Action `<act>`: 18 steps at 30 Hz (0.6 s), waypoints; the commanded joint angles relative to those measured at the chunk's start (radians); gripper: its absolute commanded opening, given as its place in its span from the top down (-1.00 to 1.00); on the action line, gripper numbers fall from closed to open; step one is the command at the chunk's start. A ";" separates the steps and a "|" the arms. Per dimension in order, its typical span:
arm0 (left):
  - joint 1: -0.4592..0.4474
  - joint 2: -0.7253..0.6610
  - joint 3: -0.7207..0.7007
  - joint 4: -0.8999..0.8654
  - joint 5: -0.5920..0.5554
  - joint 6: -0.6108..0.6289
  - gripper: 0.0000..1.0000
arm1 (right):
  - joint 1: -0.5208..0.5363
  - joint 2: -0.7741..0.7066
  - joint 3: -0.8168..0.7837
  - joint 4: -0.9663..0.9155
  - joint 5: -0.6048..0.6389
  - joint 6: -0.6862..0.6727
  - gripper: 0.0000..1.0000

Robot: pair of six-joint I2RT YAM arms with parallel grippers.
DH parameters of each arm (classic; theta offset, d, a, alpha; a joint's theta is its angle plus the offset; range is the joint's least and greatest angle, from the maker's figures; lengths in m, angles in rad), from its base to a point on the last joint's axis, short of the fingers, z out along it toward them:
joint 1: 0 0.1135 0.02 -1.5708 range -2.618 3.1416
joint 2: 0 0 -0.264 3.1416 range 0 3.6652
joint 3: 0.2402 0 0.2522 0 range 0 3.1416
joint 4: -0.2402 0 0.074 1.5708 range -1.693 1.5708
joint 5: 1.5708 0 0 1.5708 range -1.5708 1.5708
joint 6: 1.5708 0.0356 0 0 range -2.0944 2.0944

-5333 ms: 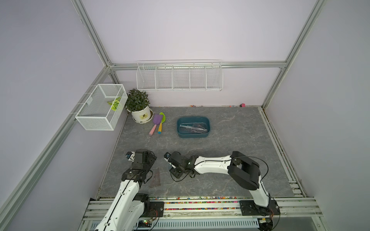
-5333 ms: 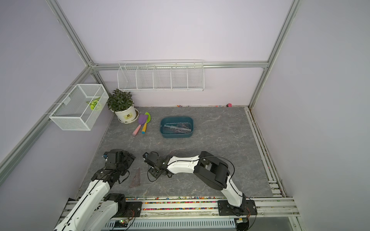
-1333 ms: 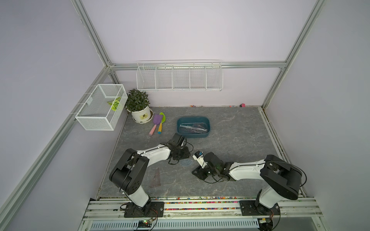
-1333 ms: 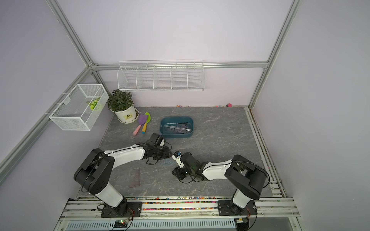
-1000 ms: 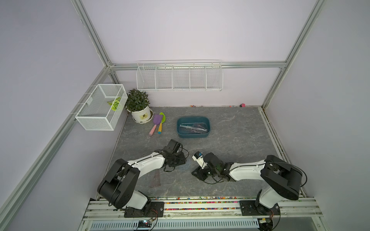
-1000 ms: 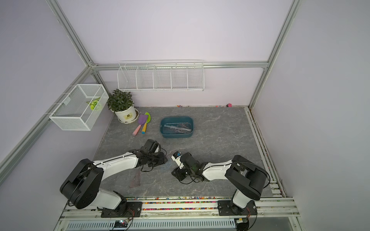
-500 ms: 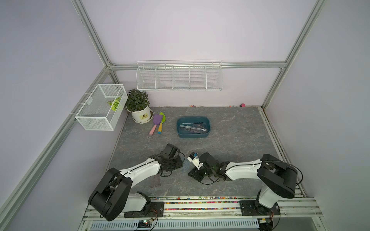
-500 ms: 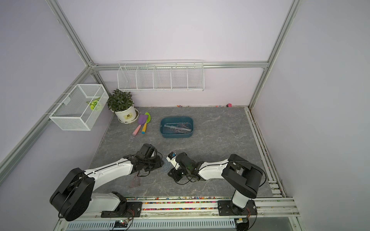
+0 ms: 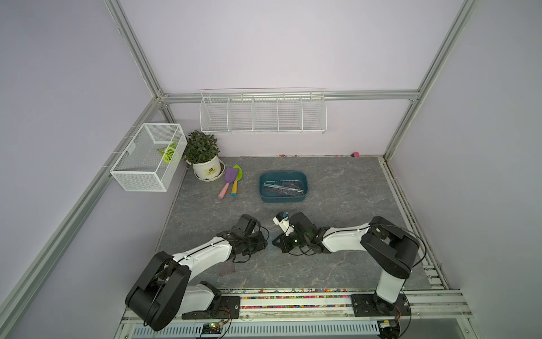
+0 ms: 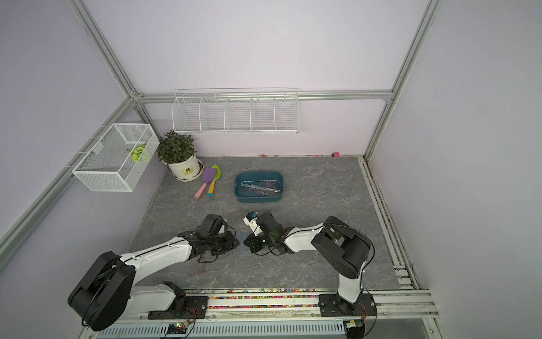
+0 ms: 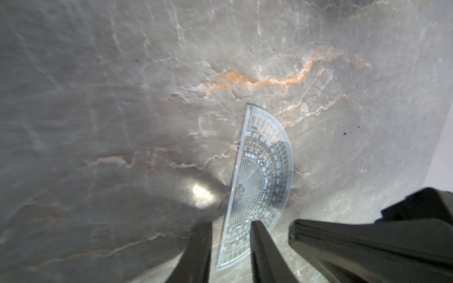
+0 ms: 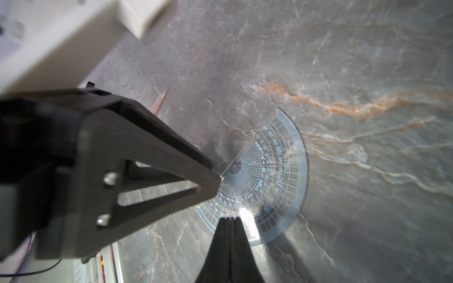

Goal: Put the scattered rulers into the storage box
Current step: Pick up the ruler from the center of the board.

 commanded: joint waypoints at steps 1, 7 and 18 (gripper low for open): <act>0.014 -0.001 -0.006 0.014 0.018 0.010 0.34 | -0.011 0.007 0.010 -0.002 -0.006 0.006 0.89; 0.022 0.040 0.001 0.028 0.021 0.021 0.26 | -0.017 0.008 0.005 -0.013 0.004 0.002 0.90; 0.025 0.118 0.025 0.041 0.017 0.028 0.07 | -0.035 0.048 -0.031 0.006 0.012 -0.005 0.90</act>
